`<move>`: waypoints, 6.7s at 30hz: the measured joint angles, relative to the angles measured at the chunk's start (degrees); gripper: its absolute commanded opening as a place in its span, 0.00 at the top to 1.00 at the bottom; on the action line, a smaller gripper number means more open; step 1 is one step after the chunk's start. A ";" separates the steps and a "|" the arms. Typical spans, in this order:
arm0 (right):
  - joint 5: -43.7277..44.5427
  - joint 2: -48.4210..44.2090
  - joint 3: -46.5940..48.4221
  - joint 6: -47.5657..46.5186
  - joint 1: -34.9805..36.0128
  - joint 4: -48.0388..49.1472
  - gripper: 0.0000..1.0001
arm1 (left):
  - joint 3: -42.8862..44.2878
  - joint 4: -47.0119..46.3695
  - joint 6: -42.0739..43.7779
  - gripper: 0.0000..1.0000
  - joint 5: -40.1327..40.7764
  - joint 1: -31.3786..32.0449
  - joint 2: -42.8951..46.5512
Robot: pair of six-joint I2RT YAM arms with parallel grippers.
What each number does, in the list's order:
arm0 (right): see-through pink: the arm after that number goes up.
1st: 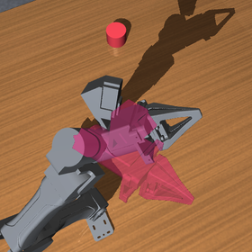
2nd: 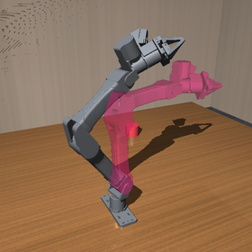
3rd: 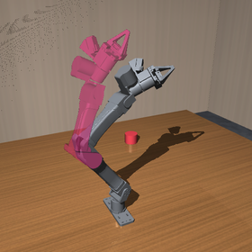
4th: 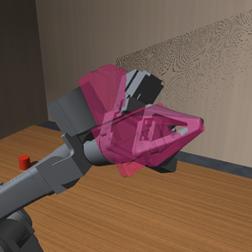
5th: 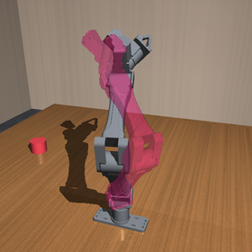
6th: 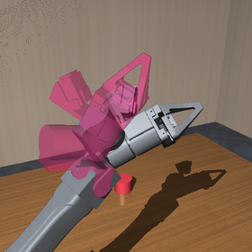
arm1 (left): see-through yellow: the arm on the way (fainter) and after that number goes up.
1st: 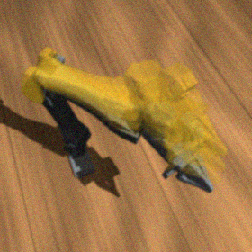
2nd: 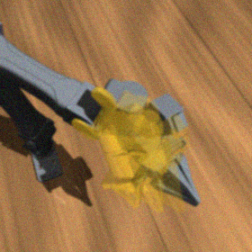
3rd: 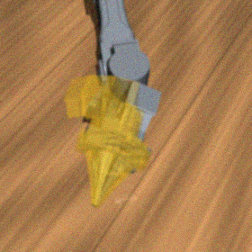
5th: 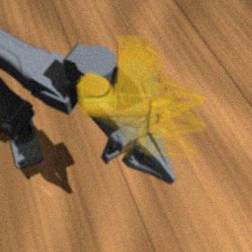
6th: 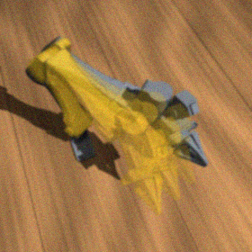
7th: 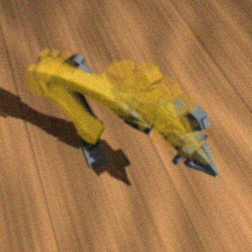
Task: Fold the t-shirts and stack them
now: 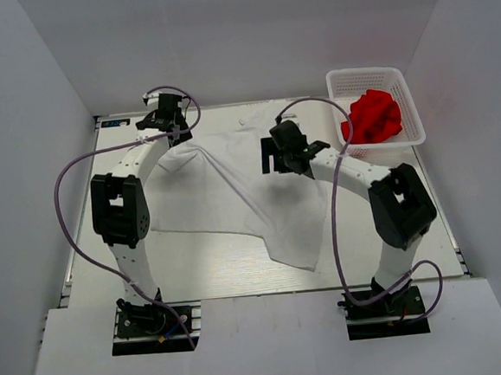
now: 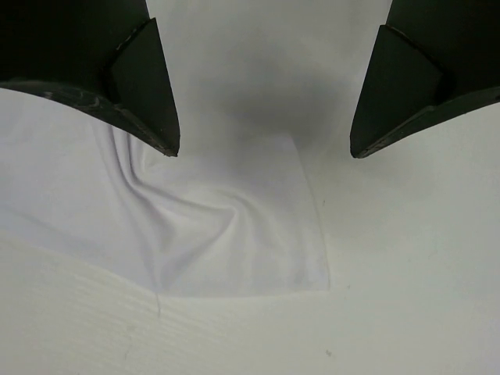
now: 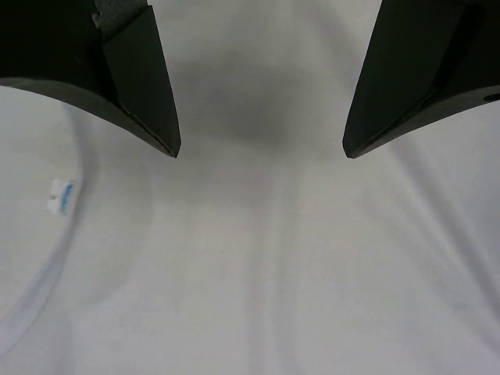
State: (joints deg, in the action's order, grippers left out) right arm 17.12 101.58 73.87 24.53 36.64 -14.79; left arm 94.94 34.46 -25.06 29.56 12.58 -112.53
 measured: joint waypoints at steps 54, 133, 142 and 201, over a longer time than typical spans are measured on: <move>-11.56 8.20 3.74 -13.07 -11.50 9.27 0.10 | 24.68 -13.35 7.61 0.00 -15.10 -9.94 -20.68; -4.83 -25.73 -35.21 12.85 21.22 -16.83 0.42 | -56.11 -3.80 -24.87 1.00 -14.84 -13.22 33.07; -2.32 -25.46 -36.15 15.32 21.22 -15.45 1.00 | -56.11 -1.03 -25.22 1.00 -14.84 -13.22 33.79; -6.36 15.45 14.97 -9.60 -13.22 -10.19 0.18 | 1.07 13.92 -25.16 0.00 -11.72 -13.86 -5.88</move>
State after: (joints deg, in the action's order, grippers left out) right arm 10.76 117.03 88.84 14.94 23.42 -24.97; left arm 96.01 48.38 -50.22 17.85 -1.28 -118.41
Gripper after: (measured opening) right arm 0.801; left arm 0.994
